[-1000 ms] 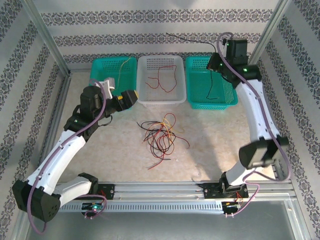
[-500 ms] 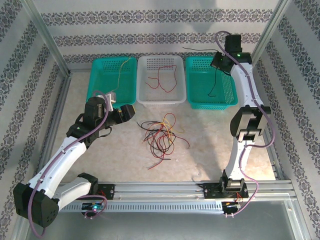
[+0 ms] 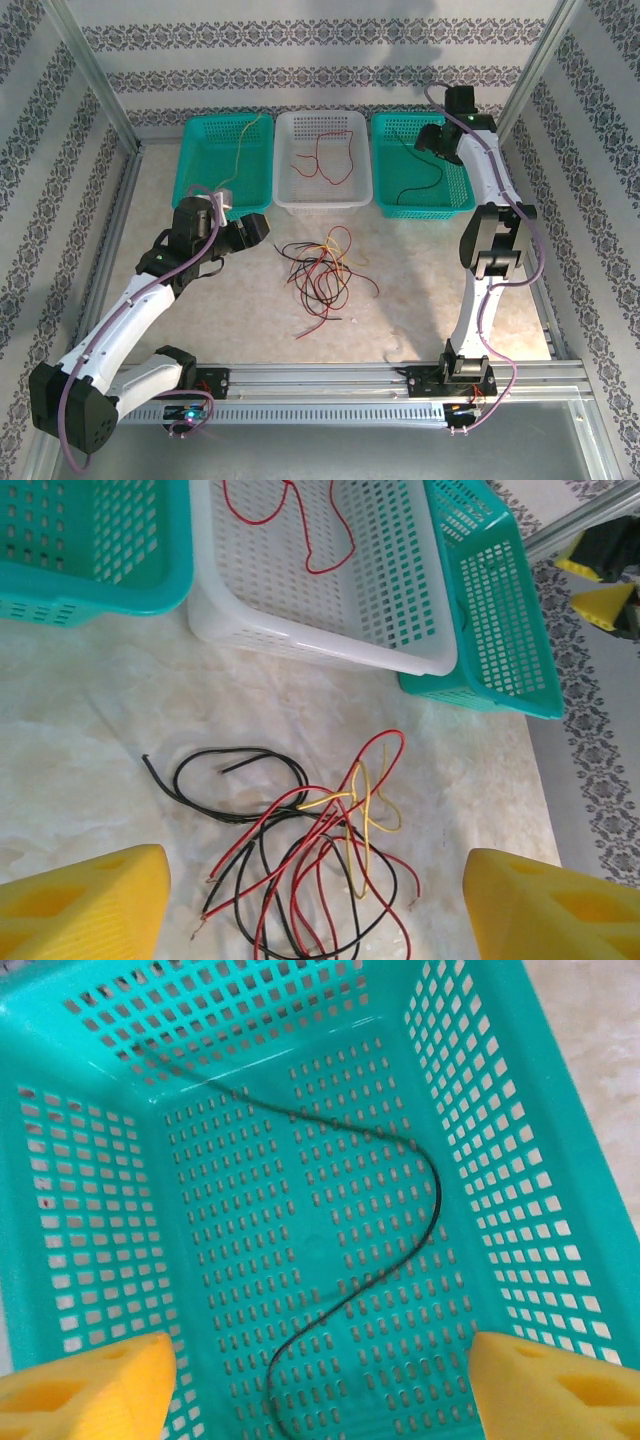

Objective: Untangle the cables

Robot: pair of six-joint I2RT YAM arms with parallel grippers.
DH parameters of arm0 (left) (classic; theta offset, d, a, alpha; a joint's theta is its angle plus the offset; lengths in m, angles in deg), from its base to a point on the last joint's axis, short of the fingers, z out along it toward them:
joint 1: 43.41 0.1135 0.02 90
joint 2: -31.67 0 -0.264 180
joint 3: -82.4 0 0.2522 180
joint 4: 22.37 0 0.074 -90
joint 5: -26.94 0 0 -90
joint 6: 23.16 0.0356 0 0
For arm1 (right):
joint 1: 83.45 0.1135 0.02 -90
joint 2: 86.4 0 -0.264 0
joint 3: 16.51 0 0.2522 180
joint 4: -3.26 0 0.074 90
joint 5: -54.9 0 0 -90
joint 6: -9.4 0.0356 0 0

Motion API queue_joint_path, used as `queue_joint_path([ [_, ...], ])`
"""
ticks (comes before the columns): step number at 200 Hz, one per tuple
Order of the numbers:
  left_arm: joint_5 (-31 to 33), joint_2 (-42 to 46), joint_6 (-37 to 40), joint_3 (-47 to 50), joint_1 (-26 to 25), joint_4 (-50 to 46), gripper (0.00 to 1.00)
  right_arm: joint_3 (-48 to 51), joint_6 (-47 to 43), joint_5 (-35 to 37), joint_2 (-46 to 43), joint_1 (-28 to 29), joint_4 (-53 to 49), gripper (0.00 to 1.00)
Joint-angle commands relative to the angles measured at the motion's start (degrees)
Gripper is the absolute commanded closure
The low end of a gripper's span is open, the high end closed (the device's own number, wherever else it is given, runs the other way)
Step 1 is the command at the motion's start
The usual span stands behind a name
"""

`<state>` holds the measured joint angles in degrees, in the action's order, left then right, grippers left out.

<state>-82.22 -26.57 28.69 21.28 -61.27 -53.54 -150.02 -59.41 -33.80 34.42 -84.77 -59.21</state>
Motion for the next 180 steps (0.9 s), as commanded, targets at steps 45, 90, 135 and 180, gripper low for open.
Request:
queue_joint_path([
  [45,3.31,2.46,1.23,-3.39,0.54,-9.74,0.22,-4.04,-0.91,34.60,-15.70,18.76,-9.90,0.02],
  [90,3.90,4.61,2.03,-4.26,0.55,-14.82,0.23,13.29,3.74,25.53,-26.56,32.61,-3.31,0.01],
  [135,4.04,6.65,0.47,-2.74,0.53,-14.23,0.22,35.51,13.08,16.98,-34.17,40.74,6.23,0.02],
  [180,3.44,5.93,-0.37,-0.66,0.54,-12.25,0.22,57.39,19.68,9.89,-42.27,46.76,26.13,0.02],
])
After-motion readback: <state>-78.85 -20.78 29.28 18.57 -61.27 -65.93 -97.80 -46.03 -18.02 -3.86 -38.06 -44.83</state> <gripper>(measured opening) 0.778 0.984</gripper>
